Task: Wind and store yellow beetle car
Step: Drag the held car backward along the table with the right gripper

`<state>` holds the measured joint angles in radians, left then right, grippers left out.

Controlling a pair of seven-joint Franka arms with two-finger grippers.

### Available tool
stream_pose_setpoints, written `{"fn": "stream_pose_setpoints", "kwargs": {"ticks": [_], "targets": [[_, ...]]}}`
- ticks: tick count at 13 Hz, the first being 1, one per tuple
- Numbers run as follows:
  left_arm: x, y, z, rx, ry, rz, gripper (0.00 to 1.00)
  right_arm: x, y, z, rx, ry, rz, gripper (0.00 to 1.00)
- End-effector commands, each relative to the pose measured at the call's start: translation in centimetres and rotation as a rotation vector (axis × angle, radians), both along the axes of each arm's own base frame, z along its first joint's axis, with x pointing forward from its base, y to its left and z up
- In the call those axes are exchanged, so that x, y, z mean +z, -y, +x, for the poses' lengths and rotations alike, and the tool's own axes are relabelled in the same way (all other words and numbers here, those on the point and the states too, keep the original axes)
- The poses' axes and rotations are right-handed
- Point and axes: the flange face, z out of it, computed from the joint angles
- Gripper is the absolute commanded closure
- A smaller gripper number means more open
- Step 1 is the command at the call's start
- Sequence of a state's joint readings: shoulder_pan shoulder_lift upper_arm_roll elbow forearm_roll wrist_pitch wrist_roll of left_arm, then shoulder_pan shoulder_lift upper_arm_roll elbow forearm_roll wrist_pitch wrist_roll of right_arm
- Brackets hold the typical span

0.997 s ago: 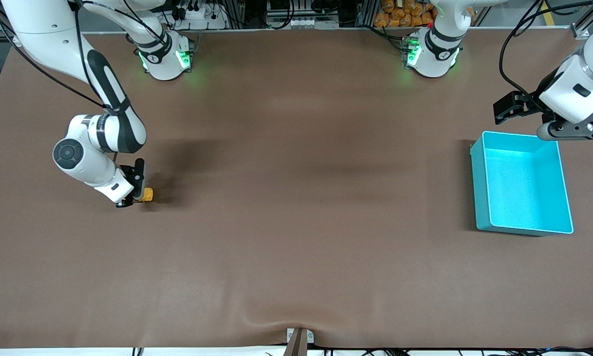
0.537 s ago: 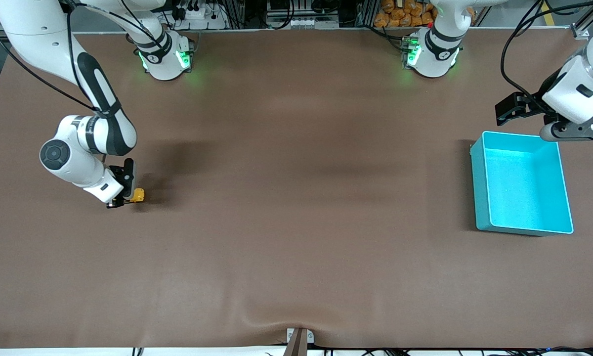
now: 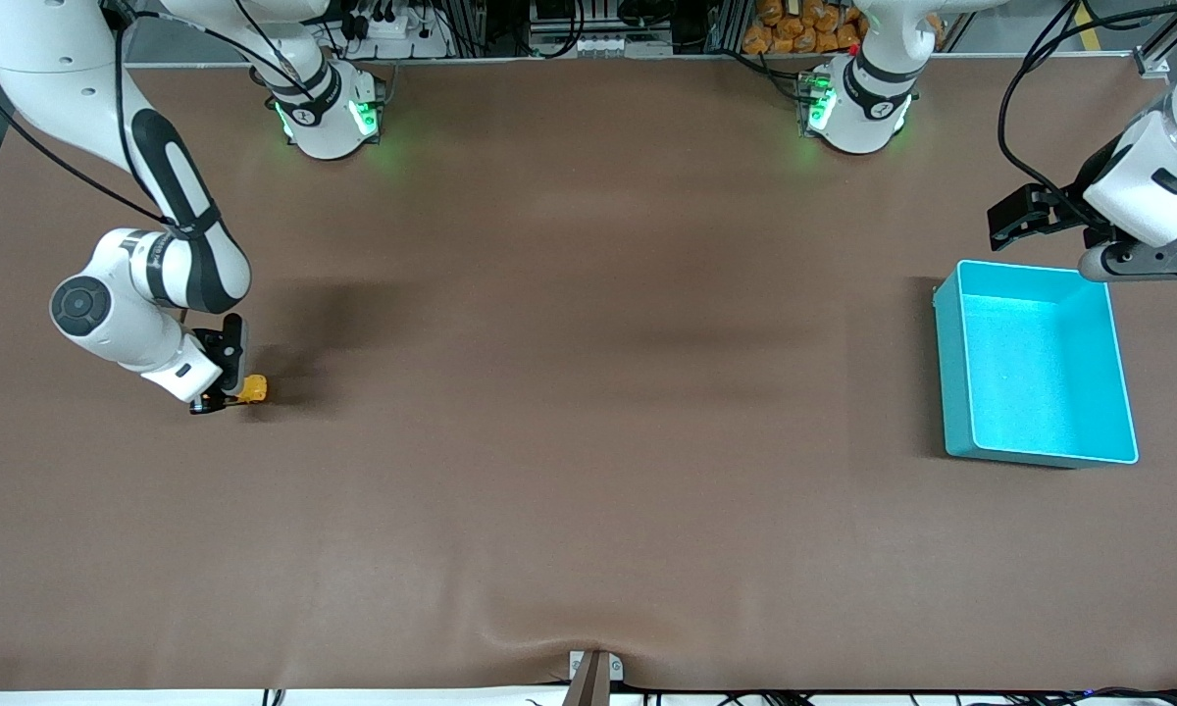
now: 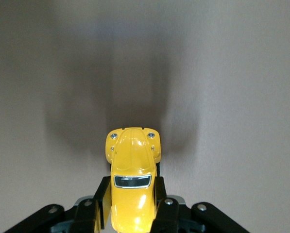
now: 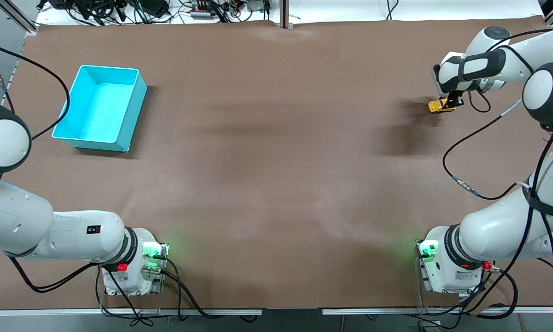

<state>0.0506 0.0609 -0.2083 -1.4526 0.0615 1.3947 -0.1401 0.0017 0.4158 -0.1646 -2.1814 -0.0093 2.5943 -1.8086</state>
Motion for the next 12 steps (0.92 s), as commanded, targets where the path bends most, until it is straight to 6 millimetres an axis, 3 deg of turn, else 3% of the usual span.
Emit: {"fn": "stream_pose_setpoints", "kwargs": {"ticks": [1,6,12], "targets": [[0.4,-0.1,0.1,-0.004,0.010,-0.011,0.00,-3.0,2.8,-0.5,0.010,-0.035,-0.006,0.61],[0.4,0.2,0.1,-0.006,0.009,-0.015,0.00,-4.2,6.5,-1.4,-0.055,-0.051,-0.003,0.60],[0.4,-0.1,0.2,0.000,0.010,-0.012,0.00,-4.1,7.7,-1.7,-0.081,-0.052,-0.001,0.58]]}}
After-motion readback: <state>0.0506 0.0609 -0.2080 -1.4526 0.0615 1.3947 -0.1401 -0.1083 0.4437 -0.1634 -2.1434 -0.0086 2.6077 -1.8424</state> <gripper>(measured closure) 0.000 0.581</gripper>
